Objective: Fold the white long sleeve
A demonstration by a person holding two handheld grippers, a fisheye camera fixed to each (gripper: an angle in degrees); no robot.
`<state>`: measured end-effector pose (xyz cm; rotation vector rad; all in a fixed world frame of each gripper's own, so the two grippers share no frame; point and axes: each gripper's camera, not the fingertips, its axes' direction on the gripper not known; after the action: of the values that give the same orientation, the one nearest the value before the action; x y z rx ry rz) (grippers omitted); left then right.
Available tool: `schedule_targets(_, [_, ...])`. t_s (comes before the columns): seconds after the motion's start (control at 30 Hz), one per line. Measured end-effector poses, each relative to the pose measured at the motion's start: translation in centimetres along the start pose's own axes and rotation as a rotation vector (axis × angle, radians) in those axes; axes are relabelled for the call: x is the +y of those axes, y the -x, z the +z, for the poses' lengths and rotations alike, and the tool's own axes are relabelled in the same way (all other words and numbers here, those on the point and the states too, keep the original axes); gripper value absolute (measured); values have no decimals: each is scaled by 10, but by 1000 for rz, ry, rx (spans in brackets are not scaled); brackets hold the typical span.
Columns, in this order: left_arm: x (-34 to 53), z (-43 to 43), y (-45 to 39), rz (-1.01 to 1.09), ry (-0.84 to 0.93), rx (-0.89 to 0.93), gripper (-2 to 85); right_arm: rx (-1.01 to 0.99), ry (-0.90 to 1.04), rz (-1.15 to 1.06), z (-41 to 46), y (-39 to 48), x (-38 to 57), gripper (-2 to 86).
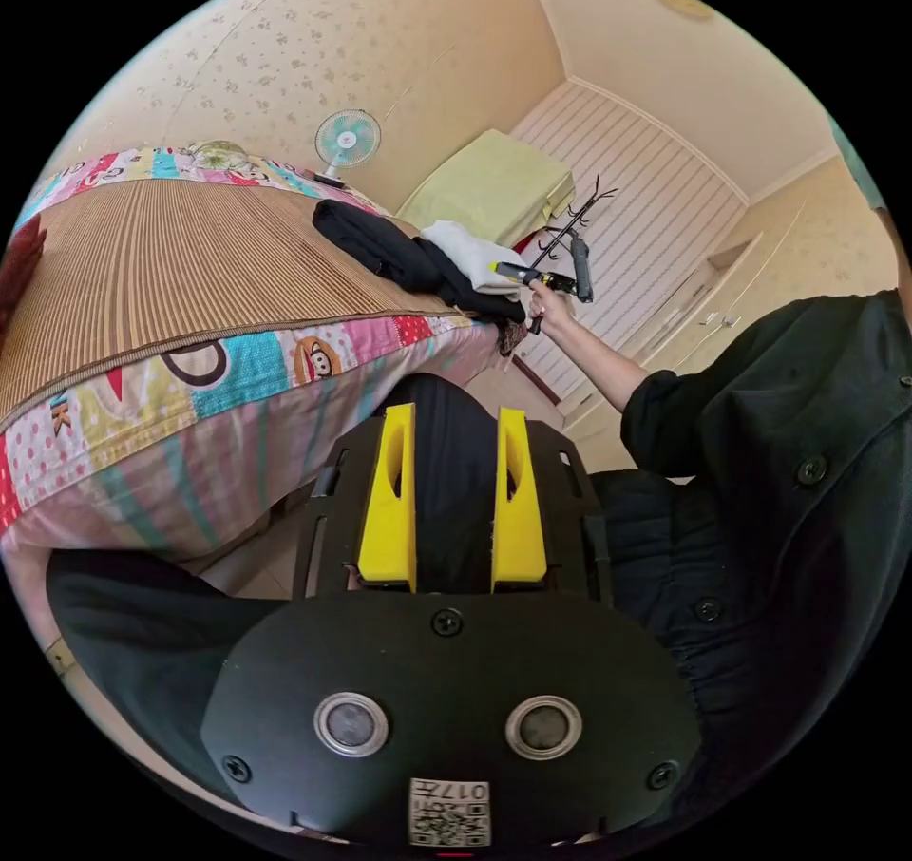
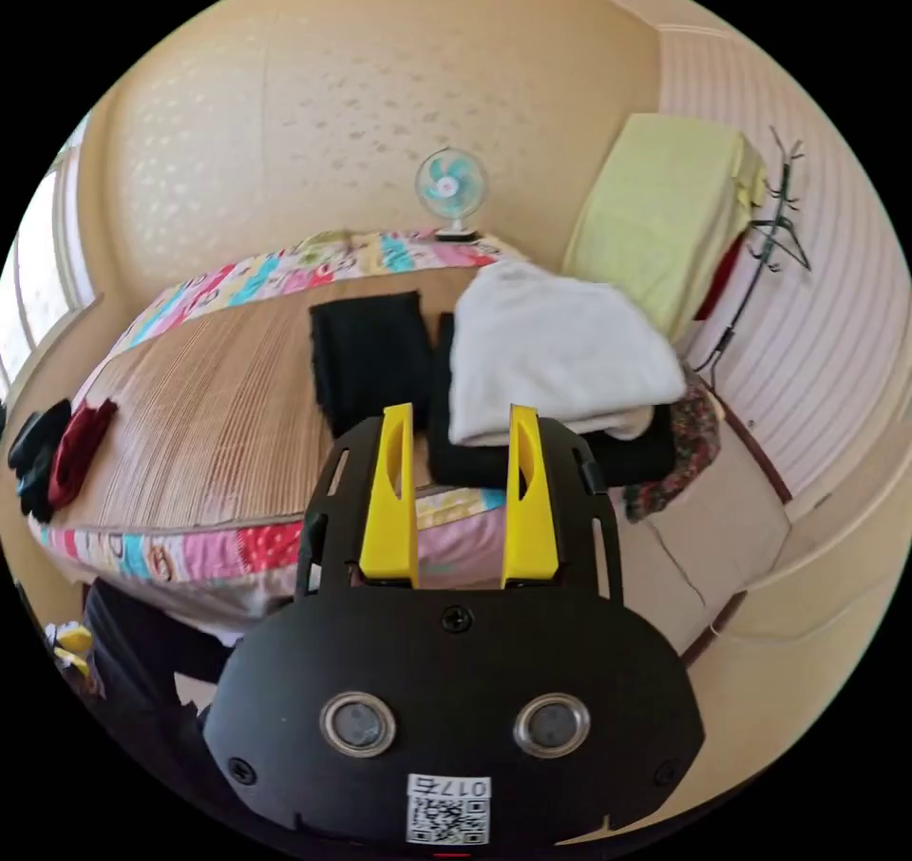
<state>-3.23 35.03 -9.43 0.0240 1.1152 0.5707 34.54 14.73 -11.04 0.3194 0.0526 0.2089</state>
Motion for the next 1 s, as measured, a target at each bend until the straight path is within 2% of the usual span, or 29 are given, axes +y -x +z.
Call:
schedule_targets(0.1, [-8,4,-5,10,16,-13,125,52,-82,173,12,-66,-11,138])
schedule_targets(0.17, [-11,3,-9,15,8,-29,125,-107,122,327,62,-99,-22,119])
schedule_targets(0.2, [-11,2,-11,13,3,-47,124,-132,141,352,68,-98,-25,111])
schedule_targets(0.23, [-12,0,-13,12,-1,-54,124,-119,68,337,63,-80,-33,72])
schedule_targets(0.3, [-9,-7,-17,-7,-34,-71,121,-161,-91,152,39,-24,-50,43])
schedule_targets(0.37, [-6,-10,-18,-31,-51,-98,116,-387,-154,-23,7,63,-74,30])
schedule_targets(0.47, [-8,-11,-15,-71,-36,-148,111,-666,-255,-249,-36,171,-62,19])
schedule_targets(0.5, [-11,-13,-13,-90,-45,-148,111,-704,-270,-276,-44,191,-55,17])
schedule_targets(0.6, [-16,-20,-8,-132,-89,-136,117,-774,-236,-376,-65,280,-5,14])
schedule_targets(0.67, [-18,-23,-5,-155,-85,-151,120,-1070,-92,-375,-60,323,47,14])
schedule_targets(0.73, [-17,-26,-5,-170,-81,-181,122,-1157,29,-431,-52,355,90,17])
schedule_targets(0.8, [-14,-33,-3,-195,-82,-222,124,-1100,95,-449,-47,372,126,23])
schedule_targets(0.87, [-11,-38,0,-220,-84,-230,124,-1070,43,-419,-48,364,140,46])
schedule_targets(1.0, [-9,-42,9,-269,-92,-230,124,-830,16,-325,-27,339,101,104])
